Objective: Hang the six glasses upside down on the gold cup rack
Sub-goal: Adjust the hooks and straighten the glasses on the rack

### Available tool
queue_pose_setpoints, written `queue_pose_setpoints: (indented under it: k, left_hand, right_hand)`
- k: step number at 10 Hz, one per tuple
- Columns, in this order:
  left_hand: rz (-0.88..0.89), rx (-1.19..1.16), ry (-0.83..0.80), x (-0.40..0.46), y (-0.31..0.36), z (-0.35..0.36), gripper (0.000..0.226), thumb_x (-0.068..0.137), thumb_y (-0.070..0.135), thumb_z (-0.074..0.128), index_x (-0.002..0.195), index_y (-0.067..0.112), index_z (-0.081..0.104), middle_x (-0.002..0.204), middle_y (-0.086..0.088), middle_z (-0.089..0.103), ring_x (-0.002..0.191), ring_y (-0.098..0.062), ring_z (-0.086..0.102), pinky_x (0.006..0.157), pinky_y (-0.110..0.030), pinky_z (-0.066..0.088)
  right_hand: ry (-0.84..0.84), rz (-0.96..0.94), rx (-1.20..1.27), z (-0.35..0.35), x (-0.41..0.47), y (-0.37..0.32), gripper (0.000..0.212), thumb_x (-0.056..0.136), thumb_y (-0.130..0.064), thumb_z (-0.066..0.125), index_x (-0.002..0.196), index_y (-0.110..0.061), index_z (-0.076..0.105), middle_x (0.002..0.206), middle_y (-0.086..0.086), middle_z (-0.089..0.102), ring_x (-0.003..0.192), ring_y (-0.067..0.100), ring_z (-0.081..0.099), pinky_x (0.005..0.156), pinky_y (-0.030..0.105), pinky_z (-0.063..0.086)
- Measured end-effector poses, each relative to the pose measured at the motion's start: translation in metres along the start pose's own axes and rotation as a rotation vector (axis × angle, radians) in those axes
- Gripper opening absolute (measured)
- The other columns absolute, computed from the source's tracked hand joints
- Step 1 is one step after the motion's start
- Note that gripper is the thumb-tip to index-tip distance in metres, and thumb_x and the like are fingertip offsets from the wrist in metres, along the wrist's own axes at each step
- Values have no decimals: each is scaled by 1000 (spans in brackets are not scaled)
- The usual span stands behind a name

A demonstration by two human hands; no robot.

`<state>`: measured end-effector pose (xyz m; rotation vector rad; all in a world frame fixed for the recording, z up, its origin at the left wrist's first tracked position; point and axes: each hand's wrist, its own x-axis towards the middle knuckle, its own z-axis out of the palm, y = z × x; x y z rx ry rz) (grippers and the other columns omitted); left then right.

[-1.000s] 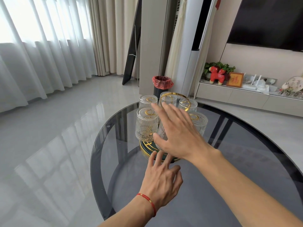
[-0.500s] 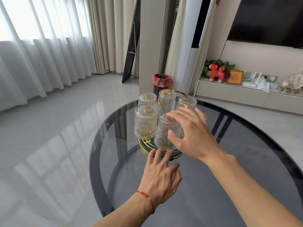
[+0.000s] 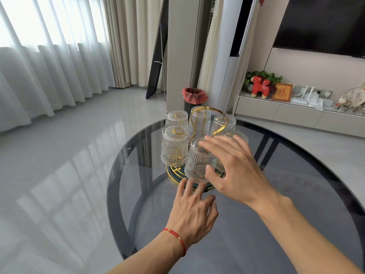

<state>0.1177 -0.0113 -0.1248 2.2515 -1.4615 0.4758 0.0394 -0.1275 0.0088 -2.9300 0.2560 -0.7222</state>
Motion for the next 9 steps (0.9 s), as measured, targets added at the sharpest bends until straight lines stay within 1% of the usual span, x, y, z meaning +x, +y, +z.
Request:
queue_pose_setpoints:
  k: [2,3,4,5,6,7,8,9]
  left_hand:
    - [3,13,5,0,1,0,37,101,38,42,96,25,75,118,-5,63,108,-35,48,109,-53,40]
    - [22,-1,45,-1,2,0,32,98,33,46,85,18,71,111,-7,65,93,-33,45,92,-46,46]
    - [27,14,54,-2,4,-1,29,96,32,50,79,17,68,106,-7,67,89,-30,45,76,-41,48]
    - [30,18,49,-2,4,-2,29,96,31,50,78,17,67,109,-7,68,90,-30,48,67,-39,49]
    - [25,13,26,-2,5,-3,31,98,32,46,80,17,67,116,-6,68,96,-29,51,67,-41,51]
    - [18,6,7,-3,4,-4,32,99,33,45,82,18,68,120,-5,68,100,-29,53,68,-41,52]
    - [5,15,-6,-2,3,-5,32,100,33,44,88,18,69,123,-5,68,104,-30,55,69,-41,51]
    - [-5,-34,-1,-2,4,-7,33,100,33,42,93,17,70,126,-4,67,108,-29,57,74,-42,53]
  right_hand:
    - [-16,-2,-6,-3,-1,0,58,90,-35,55,146,-21,59,153,-1,58,146,20,46,126,48,22]
    - [-23,-2,2,-4,0,0,59,90,-35,55,147,-21,59,154,-1,57,147,19,45,126,49,23]
    - [-21,-5,13,-3,-1,0,59,89,-35,55,146,-21,59,154,-1,57,147,19,45,125,50,26]
    - [-28,-8,30,-4,-2,2,59,89,-32,56,147,-21,59,155,-1,56,147,19,44,124,49,27]
    - [-38,-13,31,-5,-1,4,62,87,-27,56,148,-21,57,156,-2,55,148,18,43,124,50,26]
    - [-65,-8,18,-6,-1,4,63,88,-28,54,151,-23,54,158,-3,52,150,16,40,125,49,24]
    - [-57,-17,41,-6,0,5,62,90,-26,53,152,-25,52,161,-3,49,152,16,37,127,47,20]
    - [-20,-30,39,-7,-4,5,62,91,-18,59,152,-25,52,162,-1,47,153,17,36,127,45,20]
